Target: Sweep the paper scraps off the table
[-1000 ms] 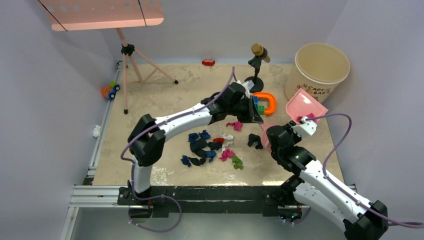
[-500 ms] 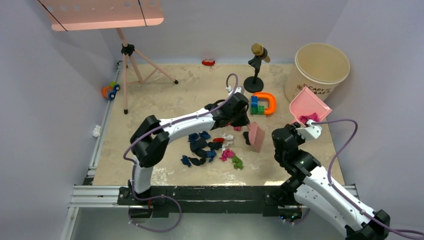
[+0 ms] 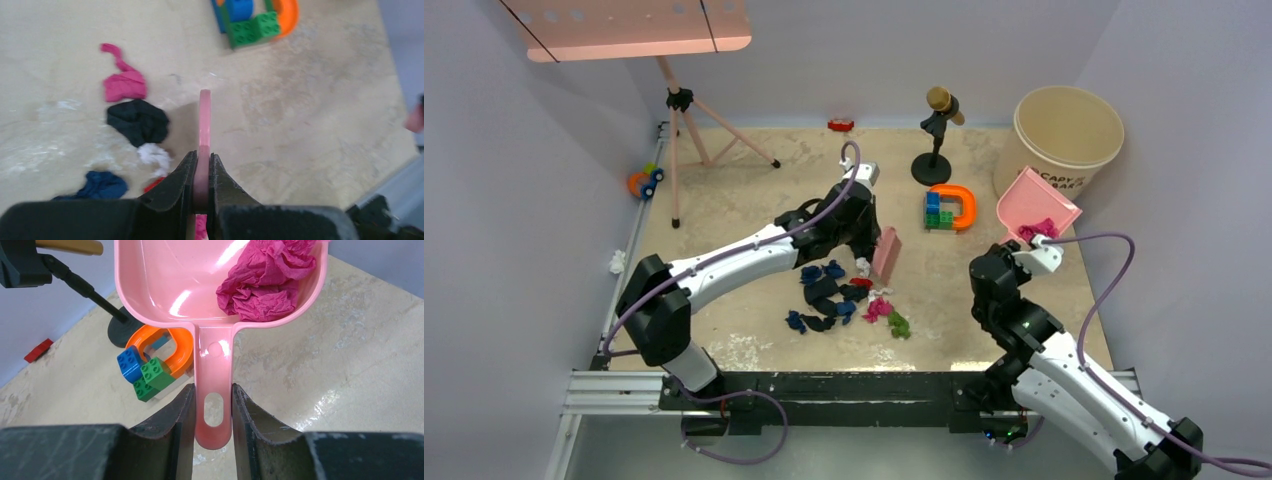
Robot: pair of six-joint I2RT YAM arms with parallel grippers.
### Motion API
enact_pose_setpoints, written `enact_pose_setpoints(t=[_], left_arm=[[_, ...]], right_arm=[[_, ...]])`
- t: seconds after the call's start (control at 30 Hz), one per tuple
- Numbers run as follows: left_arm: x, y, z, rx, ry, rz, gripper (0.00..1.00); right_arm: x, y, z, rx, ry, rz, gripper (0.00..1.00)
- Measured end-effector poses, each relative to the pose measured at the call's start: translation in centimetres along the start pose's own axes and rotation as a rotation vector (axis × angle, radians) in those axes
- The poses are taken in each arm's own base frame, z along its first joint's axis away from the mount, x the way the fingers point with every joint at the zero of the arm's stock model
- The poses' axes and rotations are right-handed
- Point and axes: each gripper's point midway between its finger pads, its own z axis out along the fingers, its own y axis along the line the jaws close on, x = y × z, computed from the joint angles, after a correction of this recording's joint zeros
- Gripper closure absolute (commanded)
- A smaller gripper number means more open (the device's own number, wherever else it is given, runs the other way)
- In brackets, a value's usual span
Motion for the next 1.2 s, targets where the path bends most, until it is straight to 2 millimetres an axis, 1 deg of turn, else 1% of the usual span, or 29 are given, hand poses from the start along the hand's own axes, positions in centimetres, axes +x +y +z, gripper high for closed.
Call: enact_pose_setpoints(t=[0.07,0.1,0.17,0.23,0.33,0.43,0.53,0.63,0.7,0.77,0.87,0.93,1.0,1.07,1.1,1.2], left_arm=[[0.3,-1.9,-0.7,0.103,0.026,-0.040,1.00],[0.5,-3.6,-1.1,0.184,0.046,-0.072,1.00],[0.8,-6.0,-1.8,0.301,0.082,-0.121,1.00],[1.7,-8.1,-2.6,0.400,0.138,-0.159,1.00],[3.4,-10.4,-3.6,0.489,0.213,-0.182,1.00],[6.2,-11.2,-4.1,0.522,0.293,-0.187,1.00],[9.2,-10.5,-4.2,0.504,0.365,-0.175,1.00],[12.1,-8.0,-3.5,0.413,0.419,-0.142,1.00],[13.1,-6.3,-3.3,0.346,0.431,-0.112,1.00],[12.9,-5.4,-3.5,0.313,0.417,-0.086,1.00],[11.6,-4.6,-4.5,0.289,0.365,-0.037,1.00],[10.6,-4.0,-5.0,0.261,0.335,0.001,1.00],[9.7,-3.1,-4.9,0.214,0.305,0.042,1.00],[8.8,-2.0,-4.6,0.158,0.273,0.084,1.00],[8.2,-0.9,-4.4,0.106,0.243,0.118,1.00],[7.0,0.8,-4.2,0.032,0.201,0.160,1.00]], right_arm=[[0.0,0.2,0.0,-0.010,0.001,-0.005,1.00],[0.1,0.4,0.0,-0.017,0.006,-0.010,1.00],[0.2,0.7,0.1,-0.027,0.009,-0.021,1.00],[0.4,0.9,0.2,-0.032,0.013,-0.035,1.00],[0.9,1.2,0.3,-0.035,0.026,-0.059,1.00],[1.6,1.2,0.5,-0.033,0.039,-0.090,1.00],[1.7,1.3,0.5,-0.038,0.043,-0.098,1.00],[1.7,1.9,0.5,-0.065,0.050,-0.110,1.00],[1.7,2.8,0.4,-0.106,0.057,-0.123,1.00],[2.2,3.6,0.5,-0.140,0.072,-0.149,1.00],[3.4,4.3,0.8,-0.159,0.102,-0.206,1.00],[4.9,4.5,1.1,-0.156,0.139,-0.272,1.00],[6.0,4.6,1.4,-0.152,0.169,-0.318,1.00],[6.4,4.9,1.5,-0.155,0.186,-0.342,1.00],[6.5,5.0,1.5,-0.159,0.188,-0.346,1.00],[6.6,5.5,1.3,-0.188,0.199,-0.357,1.00]])
